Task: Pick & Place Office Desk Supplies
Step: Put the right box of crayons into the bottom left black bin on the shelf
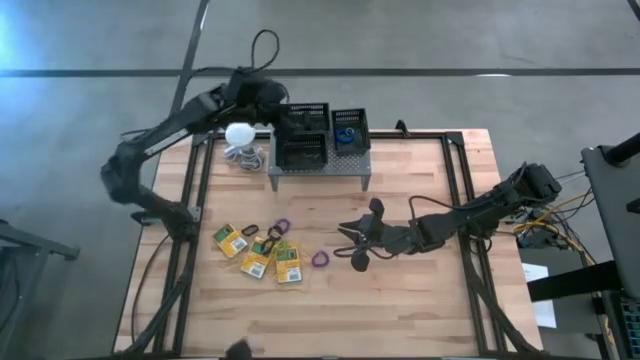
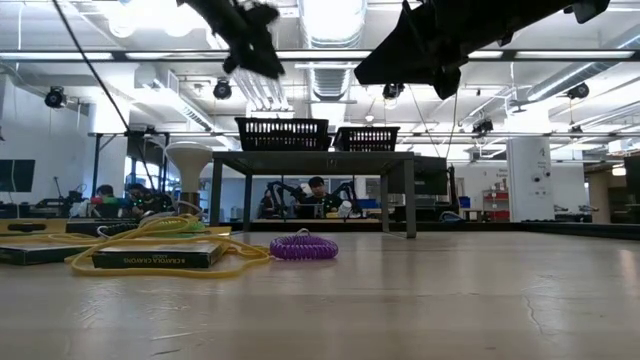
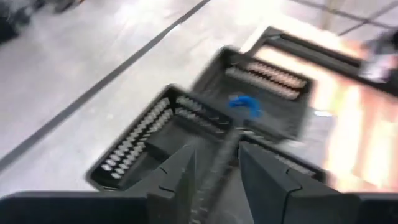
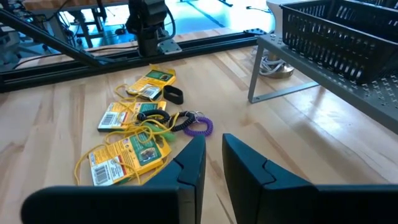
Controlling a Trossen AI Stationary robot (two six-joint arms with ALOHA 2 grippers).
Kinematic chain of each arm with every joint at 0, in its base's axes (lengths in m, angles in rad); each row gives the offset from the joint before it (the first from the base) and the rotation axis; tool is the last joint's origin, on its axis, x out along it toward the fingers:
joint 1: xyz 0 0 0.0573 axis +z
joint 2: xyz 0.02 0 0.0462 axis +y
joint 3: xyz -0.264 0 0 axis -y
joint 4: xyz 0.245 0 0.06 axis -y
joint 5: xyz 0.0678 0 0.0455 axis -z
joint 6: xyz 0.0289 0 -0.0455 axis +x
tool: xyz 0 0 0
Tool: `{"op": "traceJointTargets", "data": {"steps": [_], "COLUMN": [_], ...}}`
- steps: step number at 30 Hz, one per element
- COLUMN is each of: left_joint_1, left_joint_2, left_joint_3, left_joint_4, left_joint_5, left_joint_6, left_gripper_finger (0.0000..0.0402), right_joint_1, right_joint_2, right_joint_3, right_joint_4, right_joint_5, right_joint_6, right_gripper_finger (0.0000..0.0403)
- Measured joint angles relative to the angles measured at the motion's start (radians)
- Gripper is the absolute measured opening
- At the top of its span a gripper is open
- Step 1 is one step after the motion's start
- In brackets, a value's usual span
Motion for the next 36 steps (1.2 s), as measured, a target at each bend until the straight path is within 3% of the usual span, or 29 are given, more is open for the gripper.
{"op": "traceJointTargets", "data": {"steps": [4,9,17,22,26,30,36], "left_joint_1": [-0.12,-0.363,-0.831,-1.059,-1.156,-1.166,-1.12], "left_joint_2": [-0.154,-0.336,-0.456,-0.449,-0.45,-0.442,-0.378], "left_joint_3": [-0.114,-0.322,-0.608,-0.711,-0.751,-0.795,-0.825], "left_joint_4": [0.044,0.193,0.313,0.314,0.264,0.262,0.263], "left_joint_5": [-0.001,-0.079,-0.518,-0.622,-0.629,-0.629,-0.543], "left_joint_6": [0.001,0.018,0.036,-0.092,-0.305,-0.5,-0.541], "left_gripper_finger": [0.012,0.0119,0.0119,0.0119,0.0119,0.0119,0.0119], "right_joint_1": [0.0,0.0,0.0,0.0,0.0,0.0,-0.003], "right_joint_2": [0.0,0.0,0.0,0.0,0.0,0.0,0.0], "right_joint_3": [0.0,0.0,0.0,0.0,0.0,0.0,0.0], "right_joint_4": [0.0,-0.001,0.0,0.007,0.017,0.032,0.035], "right_joint_5": [0.0,0.0,0.001,0.001,0.001,0.0,-0.053], "right_joint_6": [-0.003,-0.012,-0.012,-0.012,-0.012,-0.024,0.015], "right_gripper_finger": [0.0052,0.0052,0.0052,0.0052,0.0052,0.0052,0.0052]}}
